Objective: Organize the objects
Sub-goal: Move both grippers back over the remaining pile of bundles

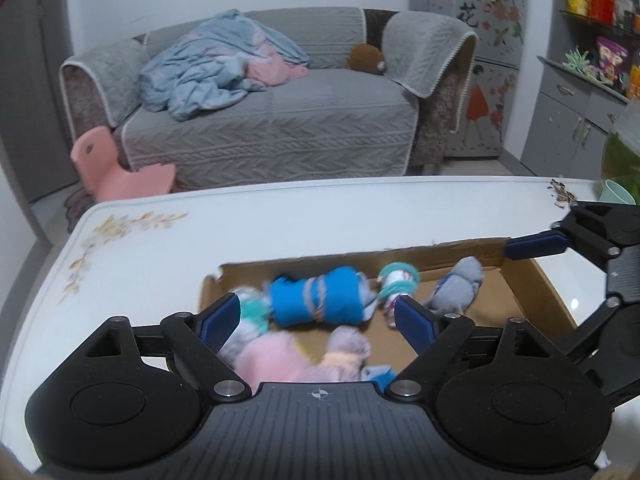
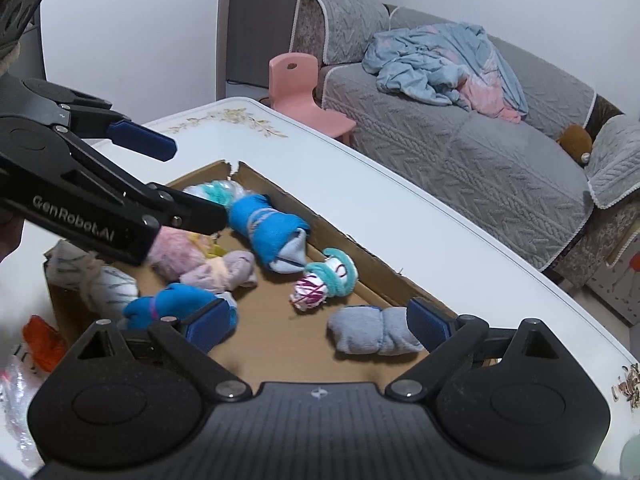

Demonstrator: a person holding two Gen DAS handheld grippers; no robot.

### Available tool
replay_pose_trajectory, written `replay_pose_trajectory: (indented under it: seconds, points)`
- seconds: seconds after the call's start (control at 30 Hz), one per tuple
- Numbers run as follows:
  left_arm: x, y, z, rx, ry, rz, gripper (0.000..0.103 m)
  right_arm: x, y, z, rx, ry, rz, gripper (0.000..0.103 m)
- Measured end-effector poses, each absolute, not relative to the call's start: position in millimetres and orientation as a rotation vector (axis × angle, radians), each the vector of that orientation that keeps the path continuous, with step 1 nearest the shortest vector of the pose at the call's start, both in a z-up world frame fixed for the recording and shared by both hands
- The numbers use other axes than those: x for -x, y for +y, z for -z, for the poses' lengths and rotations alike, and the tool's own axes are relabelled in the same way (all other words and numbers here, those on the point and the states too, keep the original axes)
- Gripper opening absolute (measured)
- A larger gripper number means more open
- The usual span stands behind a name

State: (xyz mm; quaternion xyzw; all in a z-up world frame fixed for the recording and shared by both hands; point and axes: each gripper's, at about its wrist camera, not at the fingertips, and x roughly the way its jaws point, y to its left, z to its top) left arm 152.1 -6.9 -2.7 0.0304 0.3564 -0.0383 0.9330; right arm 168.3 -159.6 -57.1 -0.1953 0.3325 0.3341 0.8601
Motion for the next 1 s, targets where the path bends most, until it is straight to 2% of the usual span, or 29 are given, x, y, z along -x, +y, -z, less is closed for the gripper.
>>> replay_pose_trajectory:
  seconds: [0.43,0.57,1.0]
  points:
    - [-97.8,33.8,1.8,-0.031,0.72,0.042,0.091,-127.1,-163.8,44.0,0.382,0.672,-0.633,0.097]
    - [-68.8,45.7,6.1,-0.036,0.706,0.023,0.093,-103.7,-170.2,40.5,0.36,0.65,-0.624,0.101]
    - [23.9,58.1,32.1,-0.013,0.708,-0.011,0.095,-10.2,-186.0,46.6,0.282,0.605,-0.636,0.102]
